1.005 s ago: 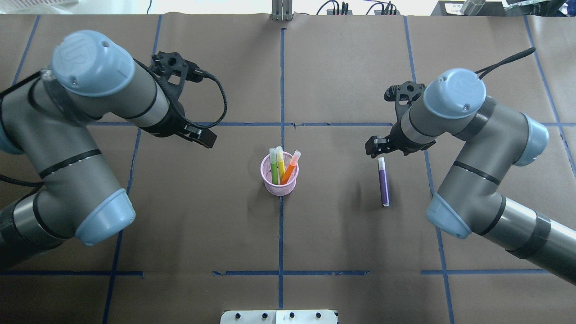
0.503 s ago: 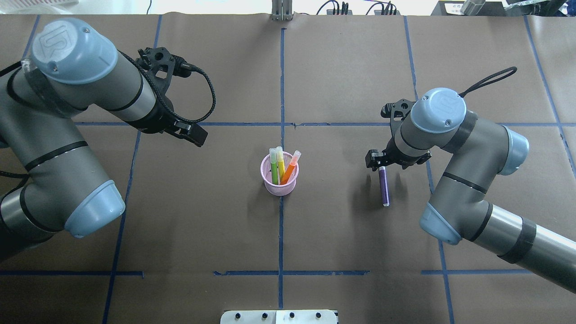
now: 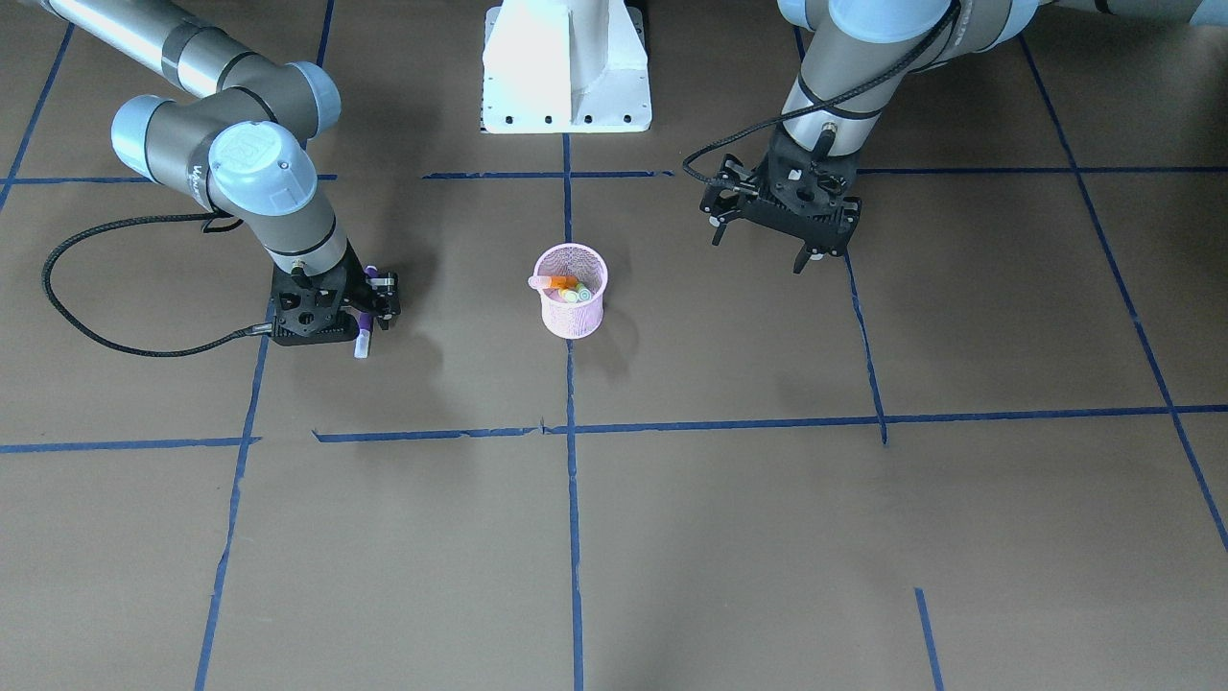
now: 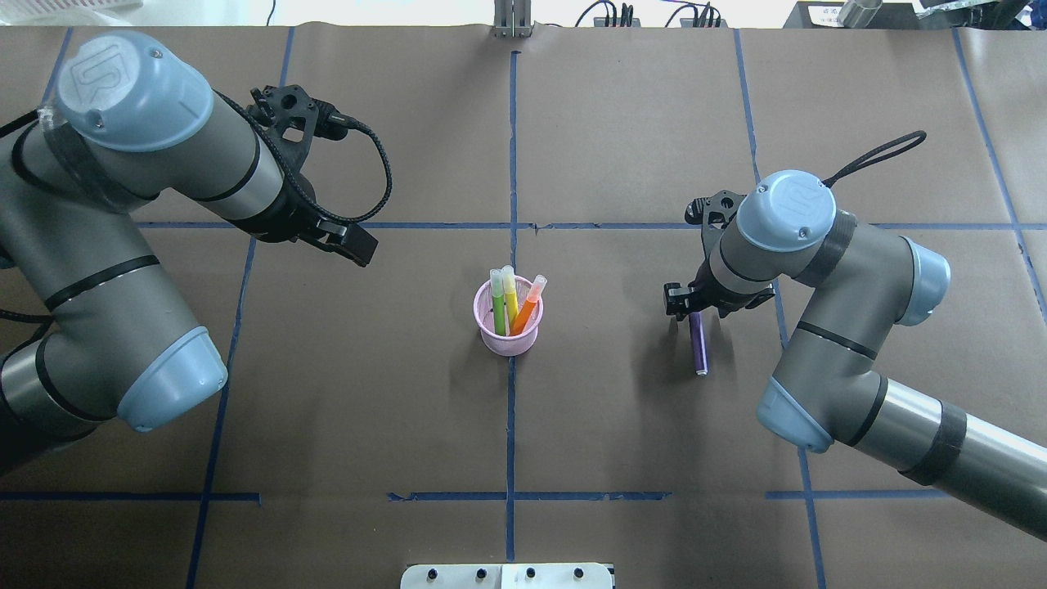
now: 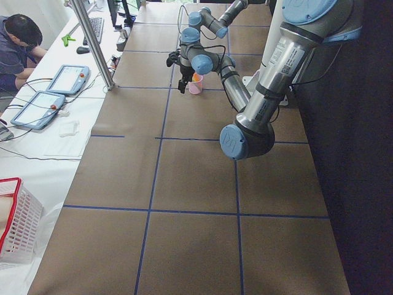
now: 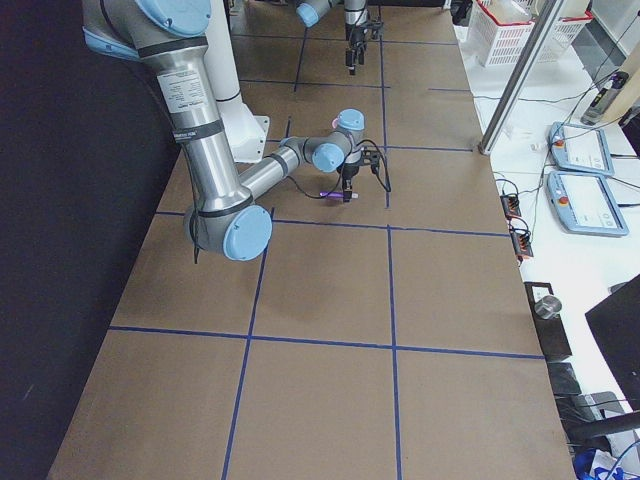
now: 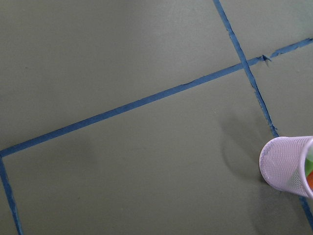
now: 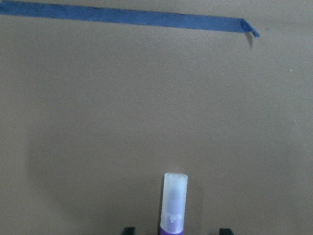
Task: Collect pens into pen holder
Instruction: 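Lower the right gripper onto the purple marker and grasp it, then lift the purple marker and carry it over the cup with the right gripper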
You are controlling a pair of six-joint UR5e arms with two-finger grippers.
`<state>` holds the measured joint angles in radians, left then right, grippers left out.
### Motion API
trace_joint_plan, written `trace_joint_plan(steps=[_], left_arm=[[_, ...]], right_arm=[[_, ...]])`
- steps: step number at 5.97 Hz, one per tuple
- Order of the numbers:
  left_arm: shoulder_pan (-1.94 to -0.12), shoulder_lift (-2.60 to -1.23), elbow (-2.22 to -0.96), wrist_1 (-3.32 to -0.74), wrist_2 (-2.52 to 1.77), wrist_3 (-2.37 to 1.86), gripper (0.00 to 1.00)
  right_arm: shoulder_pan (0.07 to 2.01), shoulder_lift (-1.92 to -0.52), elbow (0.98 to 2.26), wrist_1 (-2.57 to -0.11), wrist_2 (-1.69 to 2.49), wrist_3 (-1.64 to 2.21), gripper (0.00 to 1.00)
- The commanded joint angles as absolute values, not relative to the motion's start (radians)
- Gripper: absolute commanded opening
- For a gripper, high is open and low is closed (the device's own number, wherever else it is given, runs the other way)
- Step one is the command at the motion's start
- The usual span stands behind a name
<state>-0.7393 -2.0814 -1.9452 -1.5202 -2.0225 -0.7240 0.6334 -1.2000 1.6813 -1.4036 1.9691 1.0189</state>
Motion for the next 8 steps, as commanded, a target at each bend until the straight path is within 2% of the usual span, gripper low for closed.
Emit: trace_joint_plan(steps=[1,2,3,4,6,8], left_arm=[[-0.739,-2.082,-1.945,-1.520,-2.023,-0.724,1.00],[-0.739,-2.082,-1.945,-1.520,-2.023,-0.724,1.00],[-0.739,-2.082,-1.945,-1.520,-2.023,-0.724,1.00],[-0.739,-2.083,-1.947,-1.522,-2.023,-0.724,1.00],[-0.738,-2.080,-1.939,-1.522,-2.023,-0.726,1.00],[-0.729,-2.077,-1.898,-1.522,-2.017,-0.726,1.00]], right_arm=[[0.623,-1.201,1.681,-1.404,1.970,1.017,0.55],[0.620,-1.203,1.681,-1.404,1.970,1.016,0.48],[0.618,-1.203,1.681,-1.404,1.970,1.019,0.20],[0.618,-1.195,1.684,-1.402,1.968,1.022,0.01],[0.626,-1.187,1.741,-1.326,1.807,1.048,0.00],[0.618,-1.134,1.851,-1.295,1.560,1.309,0.00]])
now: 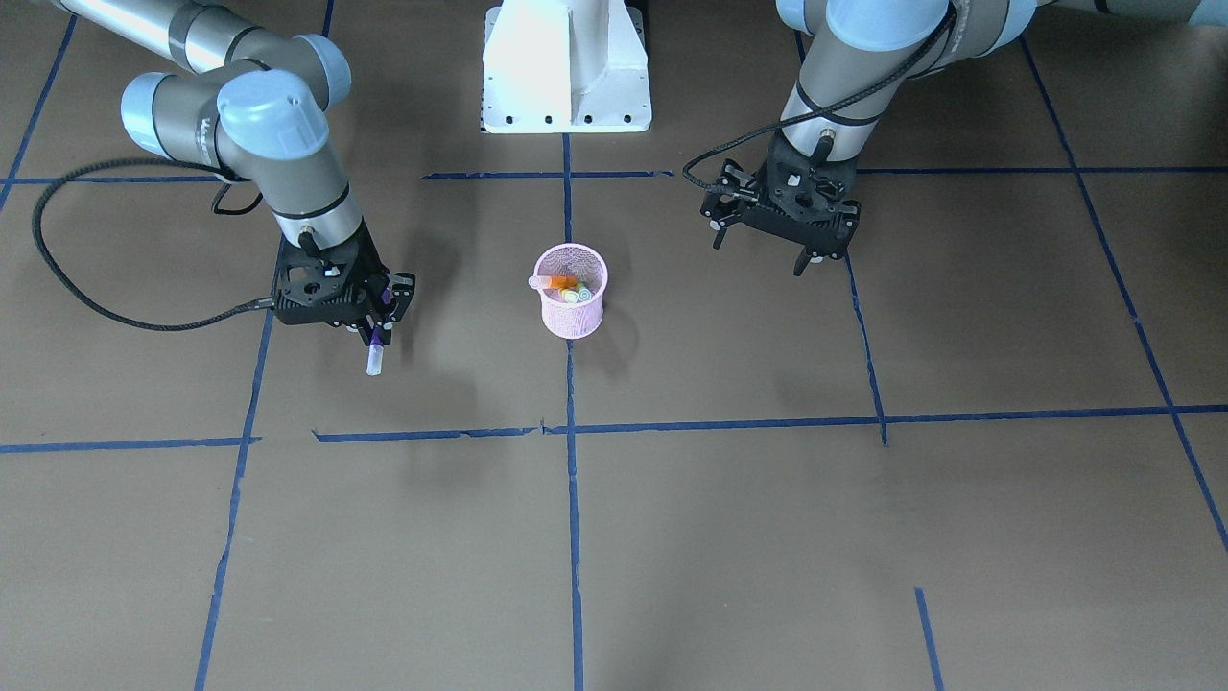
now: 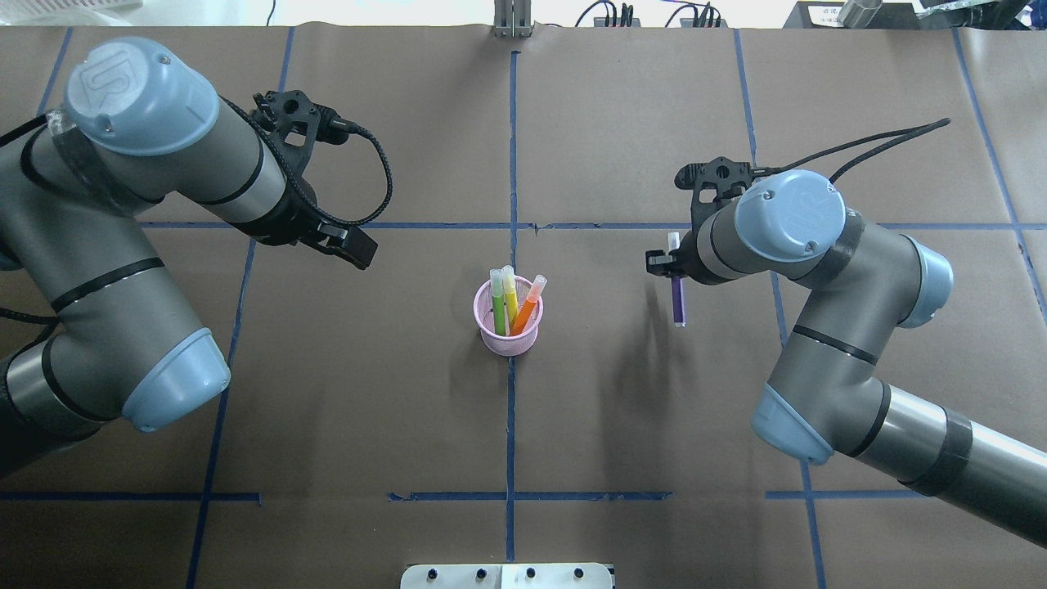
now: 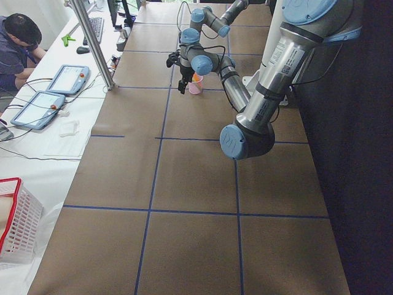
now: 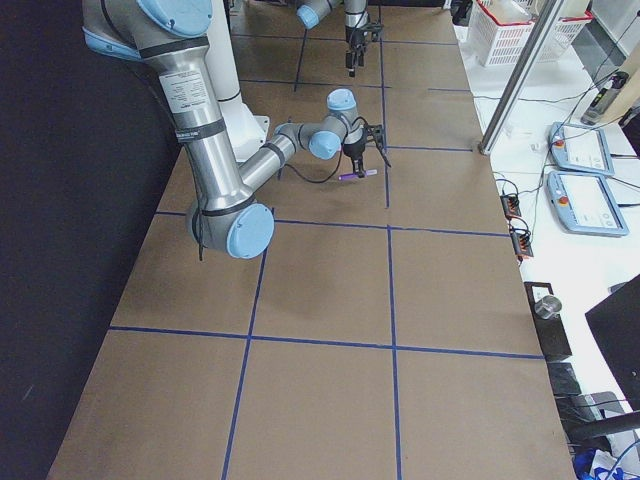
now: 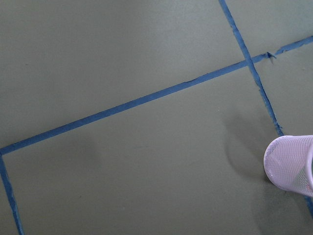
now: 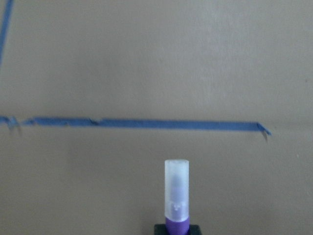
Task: Collect pens into pen holder
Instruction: 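Lift the purple marker and carry it over the cup with the right gripper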
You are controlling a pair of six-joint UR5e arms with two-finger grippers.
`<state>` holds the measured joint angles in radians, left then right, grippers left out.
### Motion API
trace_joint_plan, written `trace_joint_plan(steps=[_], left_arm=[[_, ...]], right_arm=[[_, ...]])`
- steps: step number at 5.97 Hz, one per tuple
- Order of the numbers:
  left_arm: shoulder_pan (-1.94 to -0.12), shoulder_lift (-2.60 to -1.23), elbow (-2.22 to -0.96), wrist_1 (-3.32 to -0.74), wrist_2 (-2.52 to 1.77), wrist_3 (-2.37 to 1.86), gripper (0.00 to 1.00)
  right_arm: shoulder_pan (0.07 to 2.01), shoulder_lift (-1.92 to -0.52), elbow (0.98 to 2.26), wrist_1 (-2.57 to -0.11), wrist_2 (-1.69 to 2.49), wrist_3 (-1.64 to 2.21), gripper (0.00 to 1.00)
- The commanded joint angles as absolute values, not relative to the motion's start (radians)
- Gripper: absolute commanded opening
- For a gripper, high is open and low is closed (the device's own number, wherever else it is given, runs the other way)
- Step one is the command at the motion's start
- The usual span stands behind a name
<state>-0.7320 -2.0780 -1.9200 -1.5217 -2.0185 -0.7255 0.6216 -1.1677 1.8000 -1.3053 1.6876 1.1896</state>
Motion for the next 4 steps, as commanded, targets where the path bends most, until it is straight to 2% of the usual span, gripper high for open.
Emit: trace_joint_plan(steps=[1,4], left_arm=[[-0.727,-2.077,-1.850,-1.535,-2.017,-0.726,1.00],[-0.719,-2.085,-1.795,-1.539,-2.017,-0.729,1.00]], right_arm=[[0.574,-1.103,1.896,-1.298,1.434,1.389,0.00],[0.387,-1.025,1.916,-1.307,1.076,1.538,0.00]])
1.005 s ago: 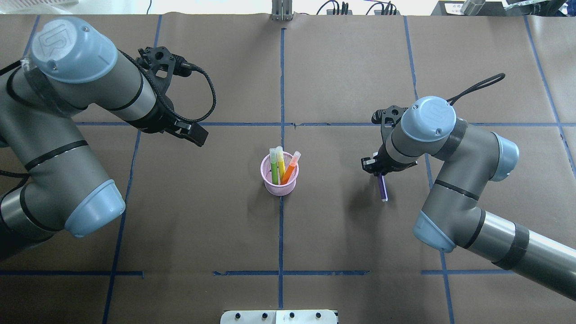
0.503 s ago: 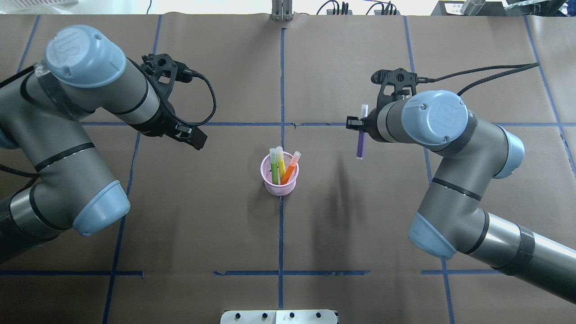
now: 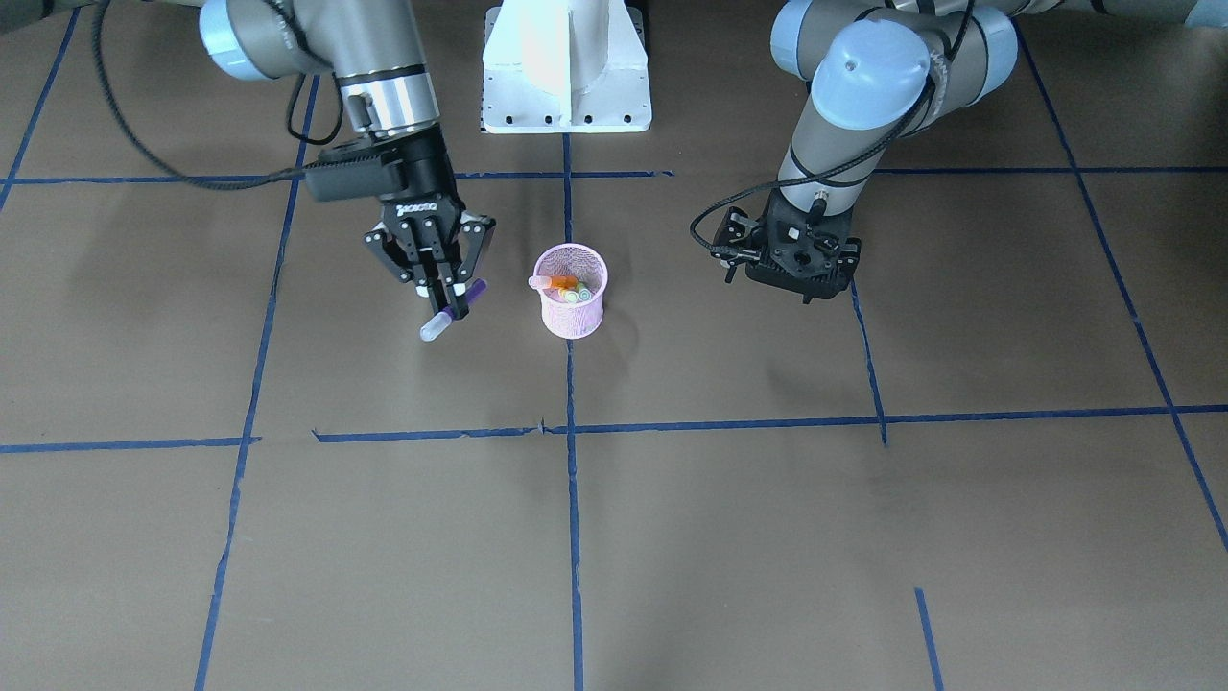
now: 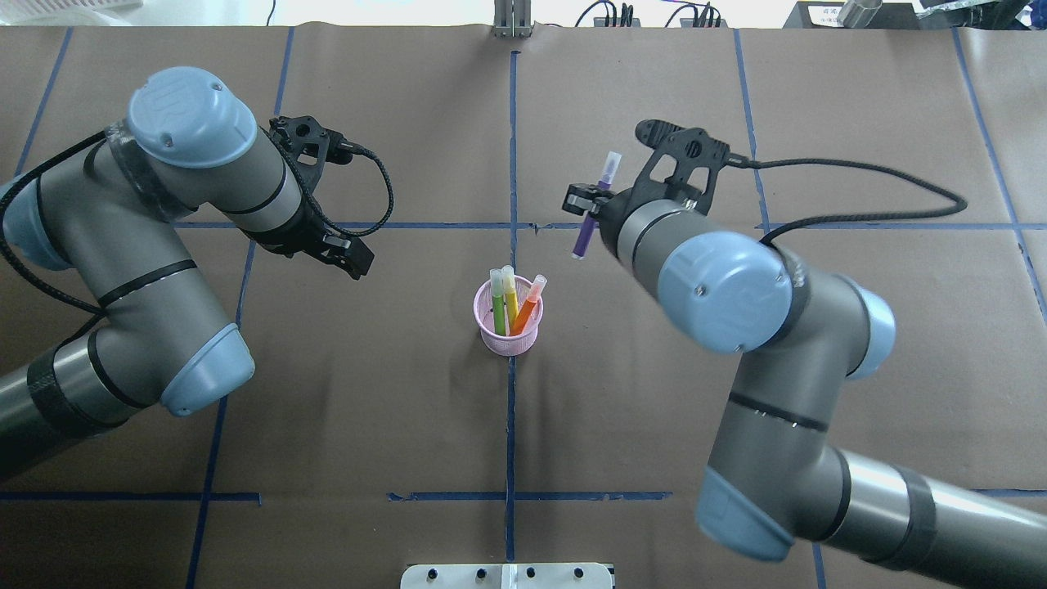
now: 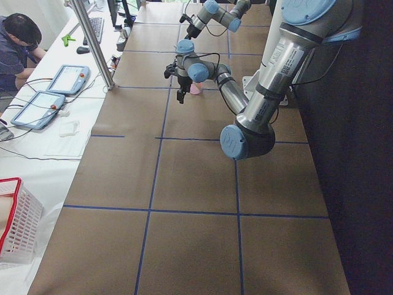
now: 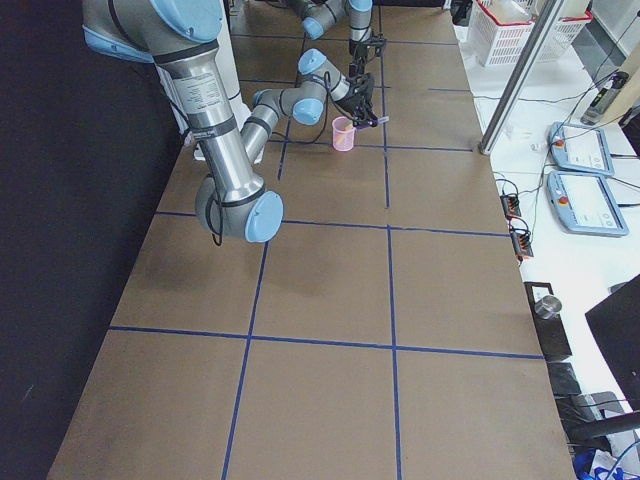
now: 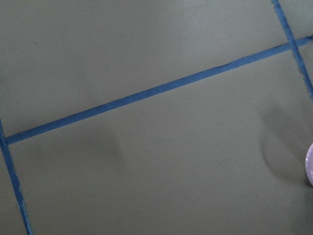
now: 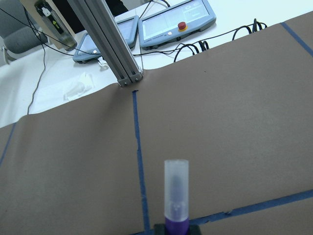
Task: Collect pens into pen holder
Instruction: 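Lift the purple marker and carry it over the cup with the right gripper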
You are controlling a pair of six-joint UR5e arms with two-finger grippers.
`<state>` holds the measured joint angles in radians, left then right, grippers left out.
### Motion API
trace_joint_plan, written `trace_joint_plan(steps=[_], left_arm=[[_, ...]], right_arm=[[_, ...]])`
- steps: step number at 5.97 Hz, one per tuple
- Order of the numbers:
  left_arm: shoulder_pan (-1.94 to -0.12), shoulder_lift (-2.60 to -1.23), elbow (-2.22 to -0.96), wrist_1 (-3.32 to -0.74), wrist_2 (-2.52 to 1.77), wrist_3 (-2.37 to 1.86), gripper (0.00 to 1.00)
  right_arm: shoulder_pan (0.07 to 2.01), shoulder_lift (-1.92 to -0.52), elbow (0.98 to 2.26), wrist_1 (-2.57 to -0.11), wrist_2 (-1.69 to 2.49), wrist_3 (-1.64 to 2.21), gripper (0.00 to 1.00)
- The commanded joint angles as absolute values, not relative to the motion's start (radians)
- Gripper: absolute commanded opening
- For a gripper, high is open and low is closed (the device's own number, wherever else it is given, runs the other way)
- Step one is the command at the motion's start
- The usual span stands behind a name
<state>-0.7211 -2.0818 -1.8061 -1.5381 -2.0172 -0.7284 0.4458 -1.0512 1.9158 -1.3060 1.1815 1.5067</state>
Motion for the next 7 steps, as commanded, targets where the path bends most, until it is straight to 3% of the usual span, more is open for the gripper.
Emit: trace_joint_plan(steps=[1,7], left_arm=[[-0.719,-2.088,-1.789,-1.540,-2.017,-0.729,1.00],[-0.718,-2.089,-1.789,-1.549,-2.019,-0.723,1.00]], right_arm=[[0.350,-0.988,1.907,-1.339,1.004,1.537,0.00],[0.207,-0.968,1.805,-1.417,0.816,1.489,0.00]])
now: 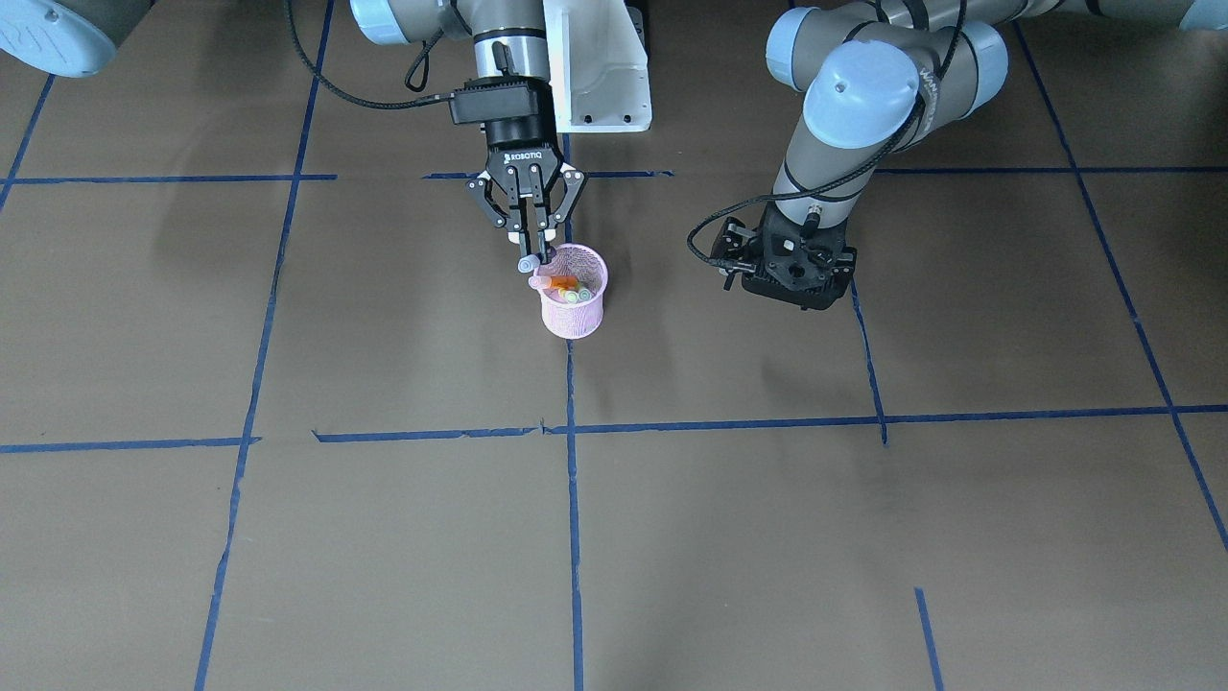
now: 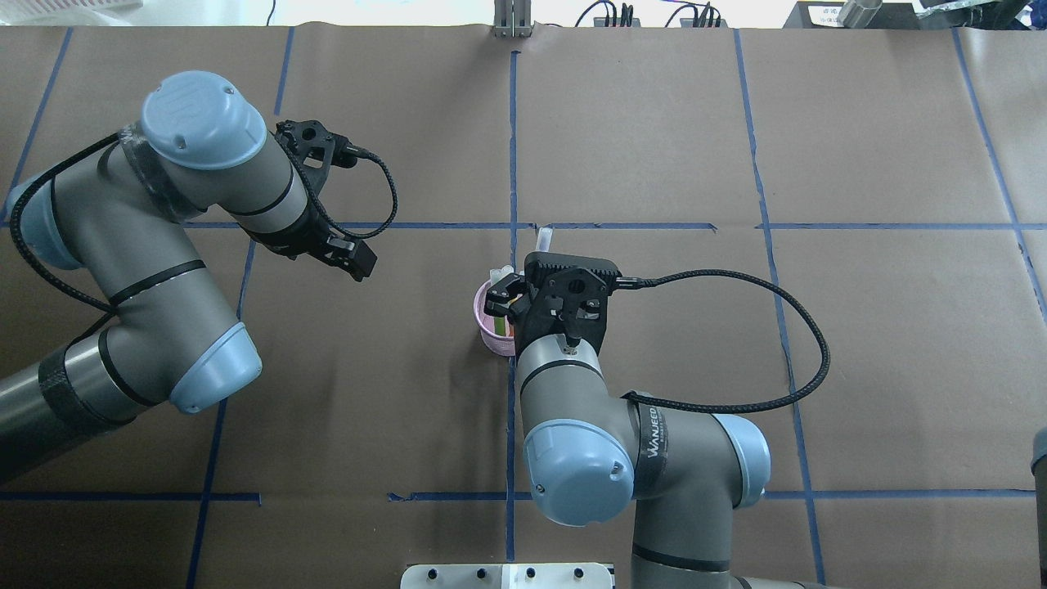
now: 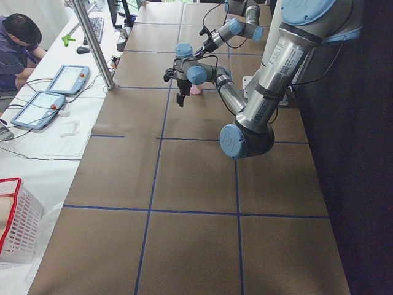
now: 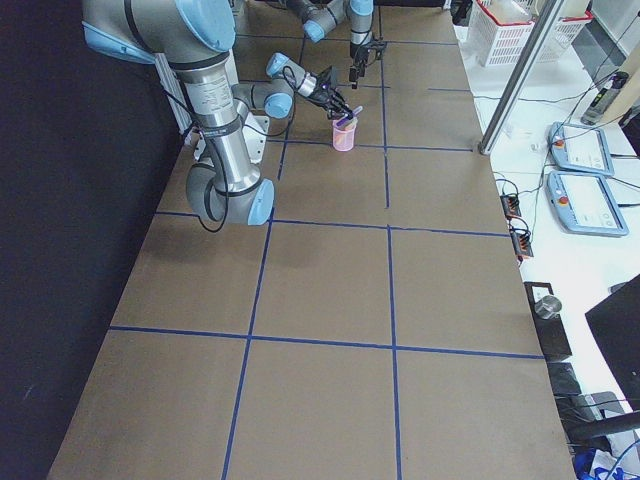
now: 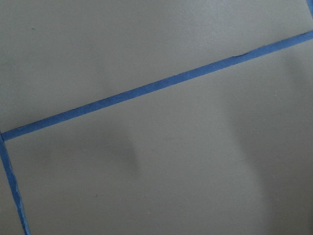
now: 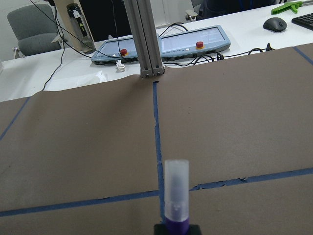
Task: Collect pens into pen holder
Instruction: 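Lift the purple marker and carry it over the cup with the right gripper, then release the purple marker into the cup and raise the right gripper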
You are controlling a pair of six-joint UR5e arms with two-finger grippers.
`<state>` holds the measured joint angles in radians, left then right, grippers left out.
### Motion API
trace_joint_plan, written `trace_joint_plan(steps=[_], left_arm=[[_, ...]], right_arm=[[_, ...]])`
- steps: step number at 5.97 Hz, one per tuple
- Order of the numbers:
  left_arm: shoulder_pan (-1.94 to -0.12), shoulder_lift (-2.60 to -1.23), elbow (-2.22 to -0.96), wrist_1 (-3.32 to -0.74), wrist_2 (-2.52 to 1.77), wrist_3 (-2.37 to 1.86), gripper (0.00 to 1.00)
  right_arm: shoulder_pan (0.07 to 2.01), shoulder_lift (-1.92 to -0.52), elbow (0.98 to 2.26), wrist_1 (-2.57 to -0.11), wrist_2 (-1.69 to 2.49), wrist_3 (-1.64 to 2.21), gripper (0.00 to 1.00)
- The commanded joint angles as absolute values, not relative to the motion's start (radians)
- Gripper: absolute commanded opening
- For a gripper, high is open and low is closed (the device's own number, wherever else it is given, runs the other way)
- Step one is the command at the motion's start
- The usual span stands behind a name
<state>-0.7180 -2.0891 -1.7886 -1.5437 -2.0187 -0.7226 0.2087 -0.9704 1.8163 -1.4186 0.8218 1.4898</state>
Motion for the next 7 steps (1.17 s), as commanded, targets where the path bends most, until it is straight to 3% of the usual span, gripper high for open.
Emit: trace_joint_plan(steps=[1,2,3,4,7], left_arm=[[-0.718,-2.089,-1.789,-1.549,-2.019,-0.723,1.00],[-0.718,-2.089,-1.789,-1.549,-2.019,-0.723,1.00],[-0.718,-2.091,-1.789,-1.549,-2.019,-0.723,1.00],[-0.718,-2.091,-1.789,-1.549,-2.019,-0.723,1.00],[-0.718,-2.094,-1.793,-1.554,-2.019,-0.724,1.00]], right_arm=[[0.206,-0.962,1.801,-1.417,0.807,1.489,0.01],[0.206,-0.957,1.789,-1.417,0.801,1.489,0.06],[0.206,-0.933,1.770,-1.417,0.801,1.491,0.46],[0.206,-0.931,1.769,-1.416,0.805,1.490,0.99],[0.298,-0.902,1.779,-1.427,1.060,1.457,1.00]])
